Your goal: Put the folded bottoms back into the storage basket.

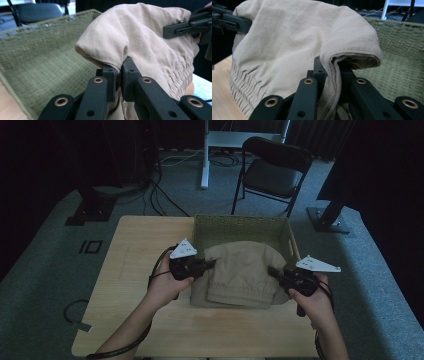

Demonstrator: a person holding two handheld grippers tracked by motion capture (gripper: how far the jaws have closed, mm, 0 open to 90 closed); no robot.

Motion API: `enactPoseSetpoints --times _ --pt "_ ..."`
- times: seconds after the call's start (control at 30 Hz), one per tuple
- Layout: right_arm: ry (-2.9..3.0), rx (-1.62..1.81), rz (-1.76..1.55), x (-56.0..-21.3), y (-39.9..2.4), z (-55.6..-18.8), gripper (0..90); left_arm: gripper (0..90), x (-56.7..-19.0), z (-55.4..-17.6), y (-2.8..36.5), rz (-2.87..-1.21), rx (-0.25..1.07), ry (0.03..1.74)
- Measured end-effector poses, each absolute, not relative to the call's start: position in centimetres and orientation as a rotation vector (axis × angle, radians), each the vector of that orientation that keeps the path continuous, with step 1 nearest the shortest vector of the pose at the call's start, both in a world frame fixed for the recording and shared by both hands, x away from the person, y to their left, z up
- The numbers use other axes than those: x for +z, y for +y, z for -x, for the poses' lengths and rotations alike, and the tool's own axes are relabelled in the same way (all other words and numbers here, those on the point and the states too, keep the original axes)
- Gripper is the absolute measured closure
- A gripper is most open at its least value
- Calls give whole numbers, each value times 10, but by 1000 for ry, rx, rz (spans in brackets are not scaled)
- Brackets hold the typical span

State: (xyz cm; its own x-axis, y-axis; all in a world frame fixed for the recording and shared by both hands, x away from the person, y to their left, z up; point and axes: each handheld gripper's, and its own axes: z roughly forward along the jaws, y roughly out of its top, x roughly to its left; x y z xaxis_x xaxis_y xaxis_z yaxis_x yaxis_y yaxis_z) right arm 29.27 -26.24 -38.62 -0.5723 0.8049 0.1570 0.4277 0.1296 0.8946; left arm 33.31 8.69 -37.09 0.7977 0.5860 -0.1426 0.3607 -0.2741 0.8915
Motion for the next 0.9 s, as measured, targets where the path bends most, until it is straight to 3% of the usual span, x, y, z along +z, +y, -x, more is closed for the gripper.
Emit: enactPoseSetpoints --times 0.9 --pt "1964 1509 -1204 -336 -263 -354 814 854 -315 -396 90 -1819 295 748"
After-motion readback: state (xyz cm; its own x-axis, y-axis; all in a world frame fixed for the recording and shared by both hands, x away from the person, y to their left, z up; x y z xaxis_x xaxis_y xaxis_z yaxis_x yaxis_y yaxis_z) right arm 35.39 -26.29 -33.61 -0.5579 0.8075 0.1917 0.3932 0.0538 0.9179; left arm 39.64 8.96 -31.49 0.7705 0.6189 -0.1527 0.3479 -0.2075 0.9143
